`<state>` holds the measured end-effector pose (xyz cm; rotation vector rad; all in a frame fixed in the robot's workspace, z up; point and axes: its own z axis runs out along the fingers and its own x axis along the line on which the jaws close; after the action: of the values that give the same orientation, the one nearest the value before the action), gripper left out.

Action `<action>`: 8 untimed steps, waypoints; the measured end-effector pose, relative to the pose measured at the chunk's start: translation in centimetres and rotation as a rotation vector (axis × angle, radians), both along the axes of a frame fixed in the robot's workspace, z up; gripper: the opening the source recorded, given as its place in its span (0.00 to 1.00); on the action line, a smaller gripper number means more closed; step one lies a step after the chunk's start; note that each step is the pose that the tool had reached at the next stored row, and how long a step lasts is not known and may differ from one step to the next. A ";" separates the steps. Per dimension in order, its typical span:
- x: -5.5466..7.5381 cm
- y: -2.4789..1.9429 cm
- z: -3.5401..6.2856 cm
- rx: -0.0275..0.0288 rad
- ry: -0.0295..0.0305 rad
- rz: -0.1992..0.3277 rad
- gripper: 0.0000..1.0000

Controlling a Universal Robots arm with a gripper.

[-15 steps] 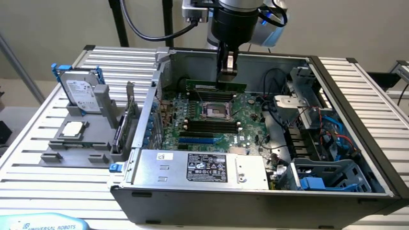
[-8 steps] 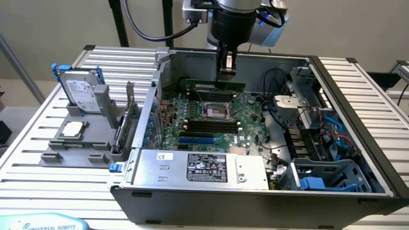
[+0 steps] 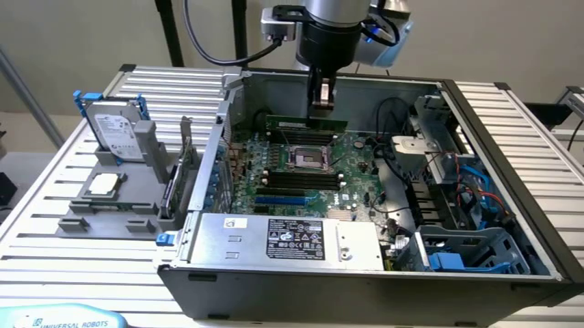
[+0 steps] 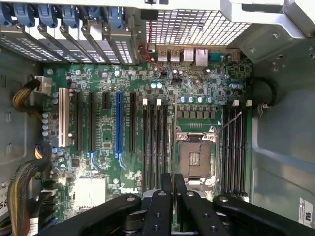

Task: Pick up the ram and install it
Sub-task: 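Insert the ram into the slot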

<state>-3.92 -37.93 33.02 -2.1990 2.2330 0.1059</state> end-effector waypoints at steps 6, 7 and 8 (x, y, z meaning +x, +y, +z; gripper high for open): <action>0.1 0.02 -1.09 -0.0001 0.0000 0.000 0.13; 0.1 0.02 -1.27 -0.0001 0.0001 0.000 0.13; 0.1 0.01 -1.45 -0.0001 0.0001 0.000 0.13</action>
<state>-3.82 -37.92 31.57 -2.1991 2.2331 0.1060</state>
